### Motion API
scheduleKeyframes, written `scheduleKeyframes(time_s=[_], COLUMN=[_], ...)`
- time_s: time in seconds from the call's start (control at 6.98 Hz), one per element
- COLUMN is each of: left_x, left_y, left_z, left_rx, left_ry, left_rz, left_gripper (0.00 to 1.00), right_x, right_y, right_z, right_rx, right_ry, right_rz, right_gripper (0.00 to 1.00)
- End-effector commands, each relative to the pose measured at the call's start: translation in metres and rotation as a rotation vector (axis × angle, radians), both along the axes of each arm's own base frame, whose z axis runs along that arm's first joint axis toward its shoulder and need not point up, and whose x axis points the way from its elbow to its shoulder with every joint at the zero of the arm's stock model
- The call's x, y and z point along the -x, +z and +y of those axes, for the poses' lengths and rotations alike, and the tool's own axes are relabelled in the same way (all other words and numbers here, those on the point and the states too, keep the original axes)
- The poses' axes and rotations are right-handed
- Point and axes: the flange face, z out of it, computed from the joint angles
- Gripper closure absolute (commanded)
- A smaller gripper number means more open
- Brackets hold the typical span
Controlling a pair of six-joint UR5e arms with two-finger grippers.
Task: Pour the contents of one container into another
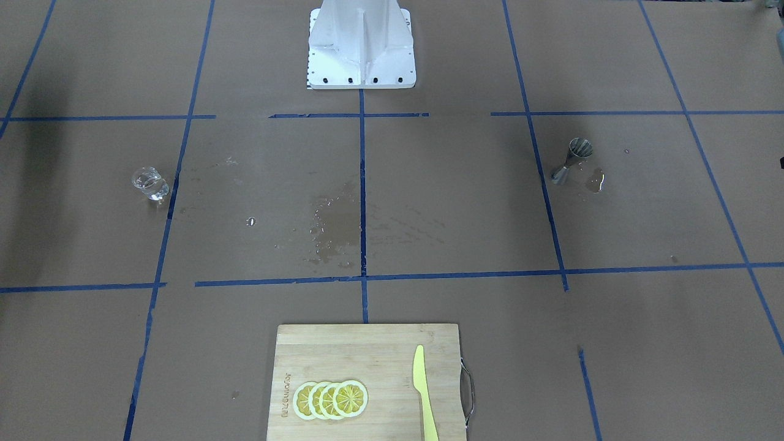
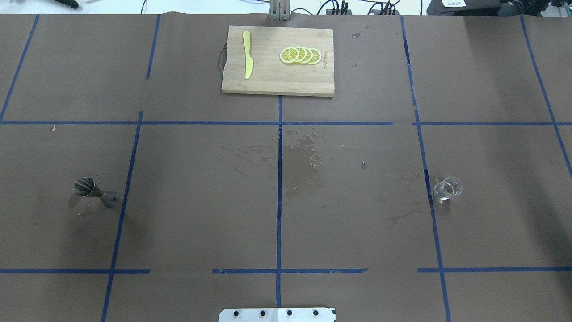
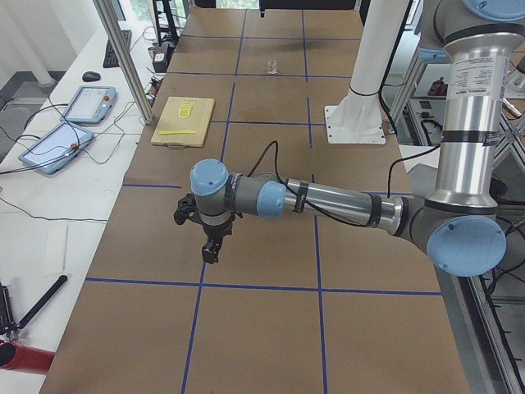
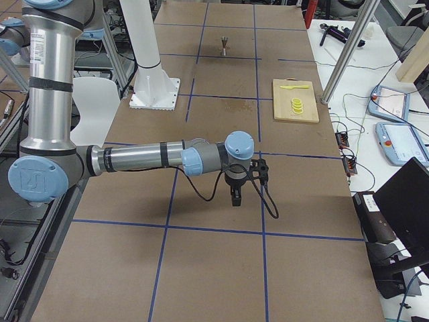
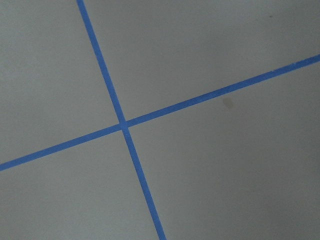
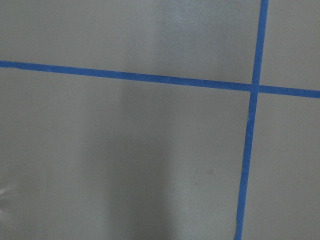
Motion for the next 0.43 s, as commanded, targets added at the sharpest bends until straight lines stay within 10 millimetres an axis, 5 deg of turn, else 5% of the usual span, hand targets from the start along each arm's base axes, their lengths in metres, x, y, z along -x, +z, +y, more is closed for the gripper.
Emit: scheduleKeyframes(time_s=[0.0,0.29], left_x=[0.009,0.011], left_y=[-0.019,-0.048], left_z=[-0.019,-0.035], left_rx=[-0.035,-0.105], left_ry=[-0.015,-0.029], left_rz=[-0.002,-0.051], left_gripper=[0.0,0.0], right_x=[-0.002,-0.001], right_y=[-0.001,-0.001], right_z=[0.0,0.0], right_rx=[-0.004,-0.008], right_ry=[0.003,0.002], right_rz=[-0.006,-0.012], right_gripper=[0.0,0.0])
